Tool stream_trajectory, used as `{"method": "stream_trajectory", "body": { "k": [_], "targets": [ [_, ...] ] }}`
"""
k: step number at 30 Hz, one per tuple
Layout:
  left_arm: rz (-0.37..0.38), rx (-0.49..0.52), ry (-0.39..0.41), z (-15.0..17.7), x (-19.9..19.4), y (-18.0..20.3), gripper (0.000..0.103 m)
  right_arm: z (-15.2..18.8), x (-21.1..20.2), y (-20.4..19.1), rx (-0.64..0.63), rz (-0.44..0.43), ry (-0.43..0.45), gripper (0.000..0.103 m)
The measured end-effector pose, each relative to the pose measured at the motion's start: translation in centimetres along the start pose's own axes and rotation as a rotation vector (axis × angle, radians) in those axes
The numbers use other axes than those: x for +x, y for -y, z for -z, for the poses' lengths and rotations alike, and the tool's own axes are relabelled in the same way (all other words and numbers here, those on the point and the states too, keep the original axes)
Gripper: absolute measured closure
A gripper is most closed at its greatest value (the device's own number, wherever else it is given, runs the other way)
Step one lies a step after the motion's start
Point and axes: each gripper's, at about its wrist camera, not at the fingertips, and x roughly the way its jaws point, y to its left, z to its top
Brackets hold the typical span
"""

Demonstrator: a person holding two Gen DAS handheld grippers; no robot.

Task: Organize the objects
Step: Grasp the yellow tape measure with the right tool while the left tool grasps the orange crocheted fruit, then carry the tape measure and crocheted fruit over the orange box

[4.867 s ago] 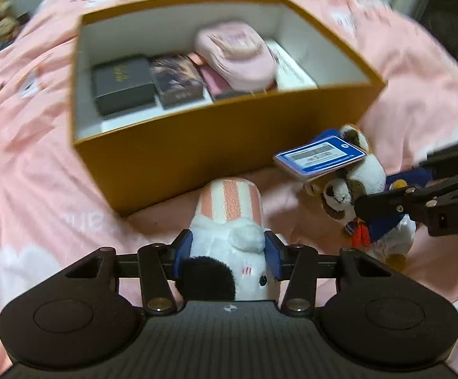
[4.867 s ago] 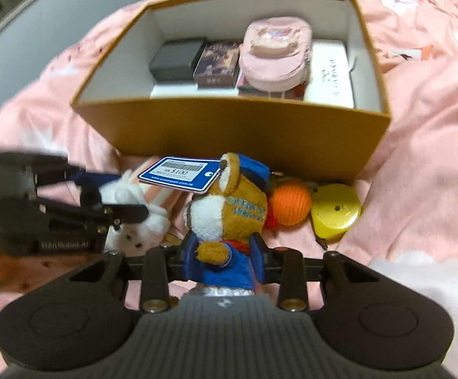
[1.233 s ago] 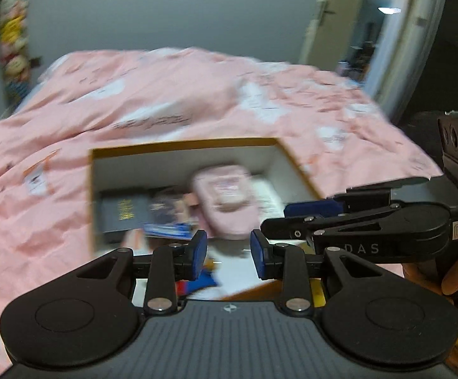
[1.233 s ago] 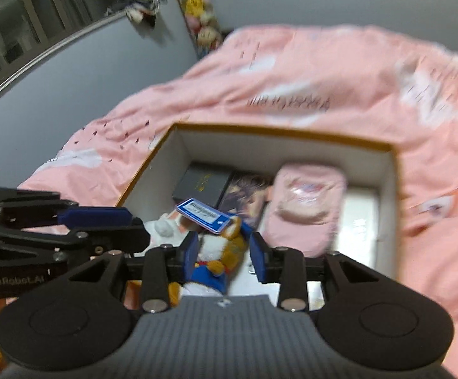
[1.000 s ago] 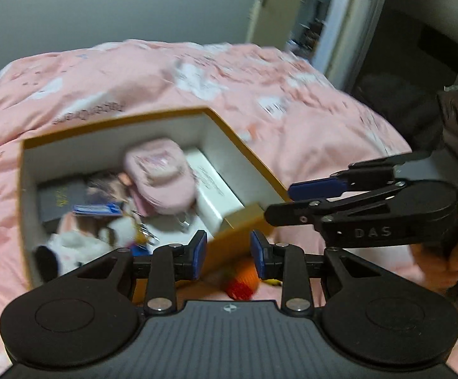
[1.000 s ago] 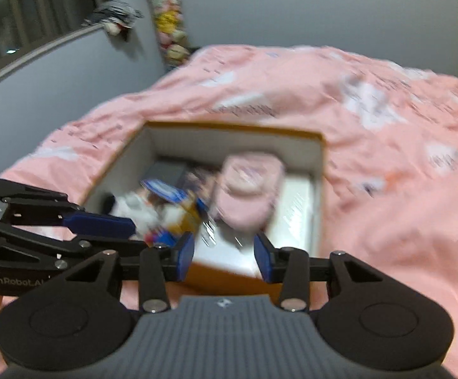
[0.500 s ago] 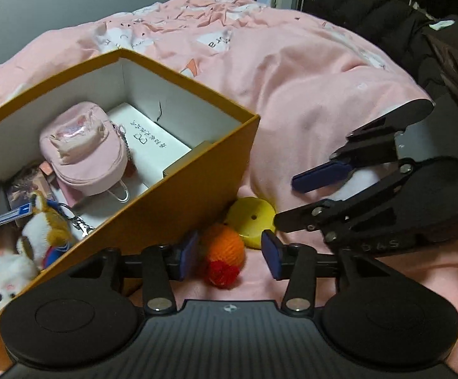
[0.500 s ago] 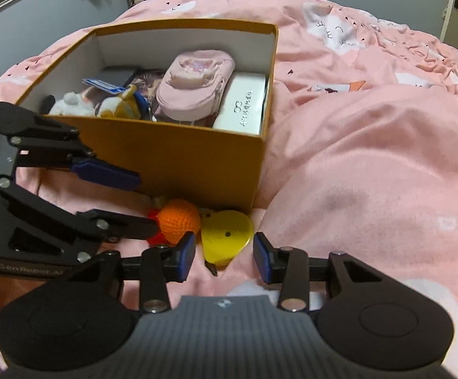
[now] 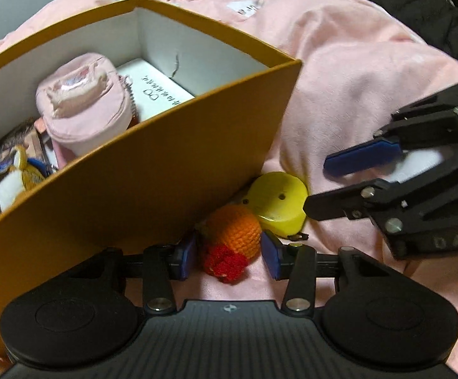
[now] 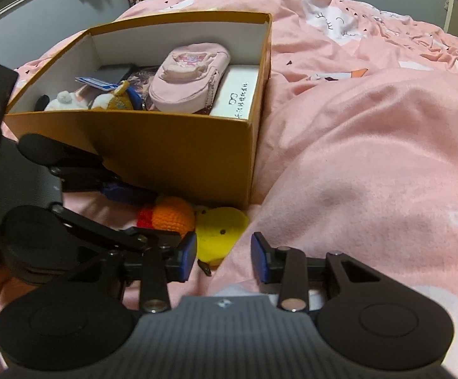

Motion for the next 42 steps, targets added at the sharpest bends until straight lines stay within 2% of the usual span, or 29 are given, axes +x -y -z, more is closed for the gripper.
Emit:
{"method": "stream_trajectory", "body": {
  "k": [3,7,9,14,16,19,24,30,36,42],
  "targets": [
    [0.015,-0.041,0.01,0.2,-0.6,-0.6,0.058,-0.3,-0.3,-0.8,-0.06,-0.011,0.017,0.063],
    [0.019,-0.124,0.001,0.9,-2.2,-1.9,0.059,-1.3,0.6,-1.6,-0.13,0.009,-0.016,0.061],
    [0.022,-0.155,0.003,1.4,-3.1,-2.4,0.059,-1.7,1.4,-1.7,-0.132,0.014,-0.044,0.057],
    [0.034,-0.273,-0.019,2.2,-3.8,-4.6,0.059,-2.0,3.8,-1.6,-0.126,0.05,-0.11,0.057],
    [0.053,-0.324,-0.027,2.5,-3.4,-5.4,0.057,-1.9,4.6,-1.4,-0.121,0.042,-0.129,0.055],
    [0.054,-0.362,-0.039,2.0,-2.4,-5.5,0.05,-1.8,5.4,-1.1,-0.109,0.035,-0.146,0.049],
    [0.065,-0.408,-0.047,1.8,-1.1,-5.7,0.045,-1.5,6.3,-0.8,-0.091,0.02,-0.166,0.049],
    [0.053,-0.382,-0.022,2.0,-1.2,-4.9,0.053,-1.2,6.3,-1.0,-0.096,0.029,-0.151,0.051],
    [0.064,-0.346,0.009,2.1,-3.0,-4.6,0.054,-1.2,5.2,-1.4,-0.09,0.026,-0.133,0.051],
    [0.097,-0.269,0.069,2.1,-6.6,-3.9,0.055,-1.4,1.6,-2.2,-0.091,-0.025,-0.094,0.051]
  ]
}}
